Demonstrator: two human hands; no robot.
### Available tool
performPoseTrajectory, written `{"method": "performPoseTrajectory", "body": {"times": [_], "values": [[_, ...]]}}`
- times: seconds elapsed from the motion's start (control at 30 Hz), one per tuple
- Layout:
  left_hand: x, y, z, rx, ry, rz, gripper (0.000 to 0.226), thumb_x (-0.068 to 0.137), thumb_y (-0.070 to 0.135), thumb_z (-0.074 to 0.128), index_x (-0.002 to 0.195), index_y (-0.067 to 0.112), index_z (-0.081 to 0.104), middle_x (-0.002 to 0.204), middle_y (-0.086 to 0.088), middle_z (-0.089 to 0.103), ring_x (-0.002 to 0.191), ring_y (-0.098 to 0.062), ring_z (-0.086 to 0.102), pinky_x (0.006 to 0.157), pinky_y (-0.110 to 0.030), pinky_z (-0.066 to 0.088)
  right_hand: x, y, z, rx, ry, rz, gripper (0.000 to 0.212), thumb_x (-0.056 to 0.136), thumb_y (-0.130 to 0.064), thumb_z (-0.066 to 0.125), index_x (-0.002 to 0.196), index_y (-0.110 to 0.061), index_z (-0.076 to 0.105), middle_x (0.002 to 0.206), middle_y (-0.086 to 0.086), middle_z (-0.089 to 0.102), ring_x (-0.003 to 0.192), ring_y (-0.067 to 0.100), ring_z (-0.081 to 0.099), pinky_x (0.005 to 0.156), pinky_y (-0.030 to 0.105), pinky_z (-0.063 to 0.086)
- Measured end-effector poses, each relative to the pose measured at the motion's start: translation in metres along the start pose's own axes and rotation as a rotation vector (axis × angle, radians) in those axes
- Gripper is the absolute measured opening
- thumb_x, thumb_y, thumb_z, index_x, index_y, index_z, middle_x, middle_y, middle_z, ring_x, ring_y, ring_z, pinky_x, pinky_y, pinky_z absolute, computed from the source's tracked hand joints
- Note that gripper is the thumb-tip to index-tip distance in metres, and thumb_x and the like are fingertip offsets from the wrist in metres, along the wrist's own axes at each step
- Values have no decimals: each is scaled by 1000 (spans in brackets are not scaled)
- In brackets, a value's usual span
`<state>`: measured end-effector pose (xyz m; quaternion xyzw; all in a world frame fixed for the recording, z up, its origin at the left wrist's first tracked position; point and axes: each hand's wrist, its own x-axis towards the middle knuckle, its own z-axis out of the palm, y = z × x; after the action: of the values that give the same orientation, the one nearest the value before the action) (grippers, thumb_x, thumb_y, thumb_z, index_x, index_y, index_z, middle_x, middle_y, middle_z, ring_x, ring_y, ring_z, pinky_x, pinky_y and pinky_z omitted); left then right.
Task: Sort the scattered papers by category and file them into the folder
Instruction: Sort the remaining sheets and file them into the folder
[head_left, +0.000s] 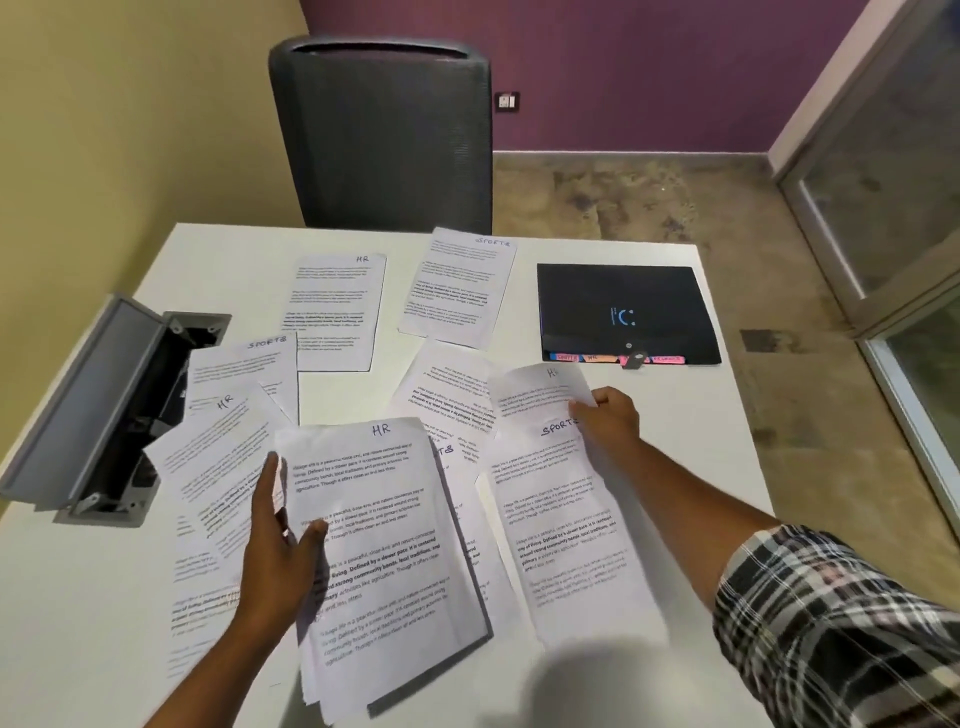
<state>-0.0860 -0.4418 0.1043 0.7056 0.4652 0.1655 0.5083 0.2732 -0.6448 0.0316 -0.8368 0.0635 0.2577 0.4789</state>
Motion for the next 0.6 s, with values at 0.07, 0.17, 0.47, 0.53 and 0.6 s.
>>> {"method": "performPoseTrajectory", "body": {"times": [0.07,0.17,0.47,0.53,0.6], "values": [[6,2,3,21,-29,104,78,91,-6,61,150,35,31,151,22,38,134,-14,45,106,-45,44,-14,-8,-14,44,18,-54,18,86,-20,75,93,-9,63,87,4,72,77,23,72,62,32,60],[17,3,4,98,-74,273,57,91,-12,57,131,28,58,133,26,57,131,-8,49,111,-43,40,-40,-20,-35,99,34,-127,17,92,-14,71,98,-3,59,88,6,69,73,17,67,51,18,50],[30,32,4,26,-167,303,45,94,-9,52,116,29,67,126,9,66,121,-7,56,106,-28,44,-108,-55,-64,166,248,-403,12,92,-12,74,93,-15,62,93,-2,66,85,19,65,67,25,55],[30,38,0,7,-178,291,42,96,-6,51,119,25,66,129,7,64,121,-9,56,95,-12,45,-122,-63,-70,227,349,-420,19,92,-12,73,86,-26,61,94,3,67,87,25,65,70,33,57],[32,42,-5,2,-180,303,39,98,-4,50,122,22,65,132,5,63,121,-10,55,88,-5,41,-136,-74,-73,301,395,-452,29,91,-12,74,78,-33,59,96,8,68,86,25,65,73,36,56]]}}
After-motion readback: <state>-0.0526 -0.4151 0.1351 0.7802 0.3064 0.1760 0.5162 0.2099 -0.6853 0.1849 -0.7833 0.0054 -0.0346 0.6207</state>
